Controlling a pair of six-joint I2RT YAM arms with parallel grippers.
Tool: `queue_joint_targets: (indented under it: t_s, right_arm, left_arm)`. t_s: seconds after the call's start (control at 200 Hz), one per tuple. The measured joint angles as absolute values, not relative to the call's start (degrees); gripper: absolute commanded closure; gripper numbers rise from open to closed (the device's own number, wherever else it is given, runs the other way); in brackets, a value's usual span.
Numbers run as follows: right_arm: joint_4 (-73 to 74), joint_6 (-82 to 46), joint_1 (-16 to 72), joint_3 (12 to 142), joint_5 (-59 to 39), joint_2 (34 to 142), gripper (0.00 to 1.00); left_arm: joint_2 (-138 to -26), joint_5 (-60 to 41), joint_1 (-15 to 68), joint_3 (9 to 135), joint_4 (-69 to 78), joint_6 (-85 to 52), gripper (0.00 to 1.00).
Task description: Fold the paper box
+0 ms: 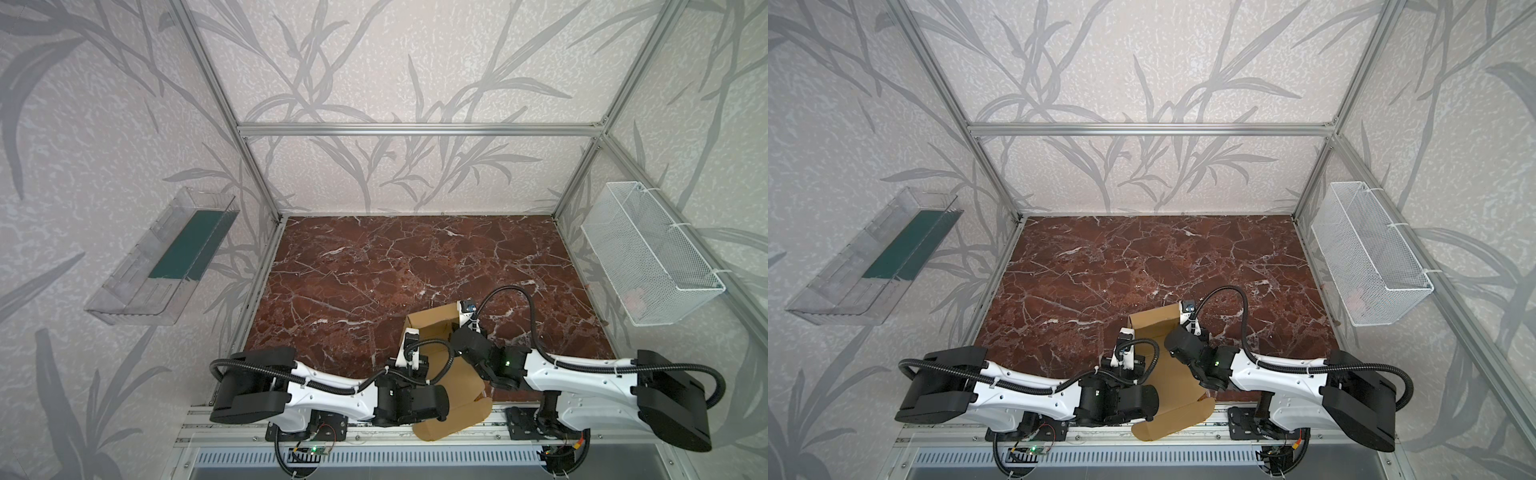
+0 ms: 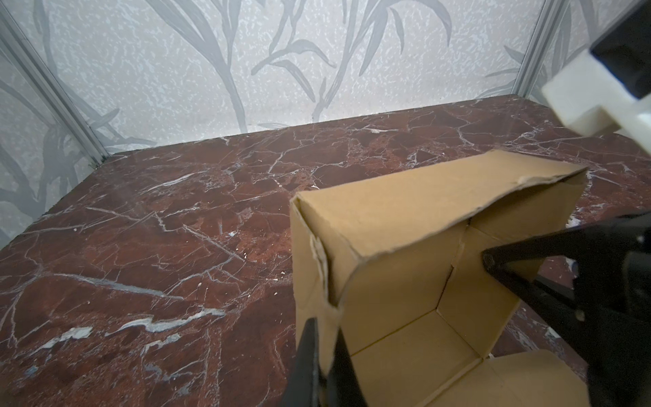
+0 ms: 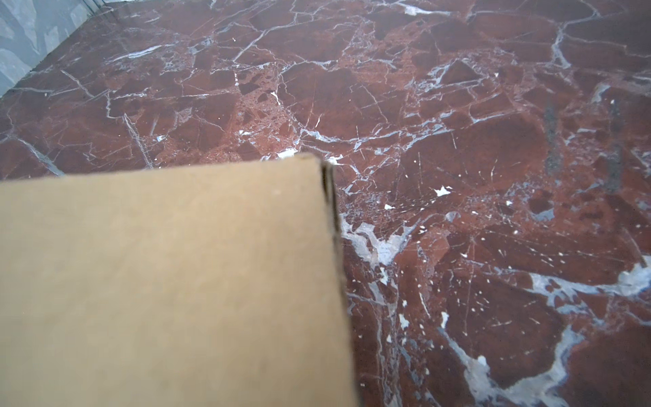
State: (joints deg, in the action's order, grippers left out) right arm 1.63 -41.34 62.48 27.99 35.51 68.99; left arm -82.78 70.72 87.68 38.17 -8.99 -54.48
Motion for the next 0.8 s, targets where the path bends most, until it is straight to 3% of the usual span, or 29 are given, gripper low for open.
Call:
queue_joint_targets:
  t_s: [0.455,0.8]
  right_arm:
    - [-3.7,-45.5,62.9,30.2,34.9,68.5,1.00]
    - [-4.8,-45.6,62.9,29.8,34.1,66.8,1.00]
  left_arm:
    - [-83.4,69.7,87.7,41.2,-18.5,-63.8,1.00]
    - [-81.3,68.8,87.7,35.8,-8.1,-59.8,1.00]
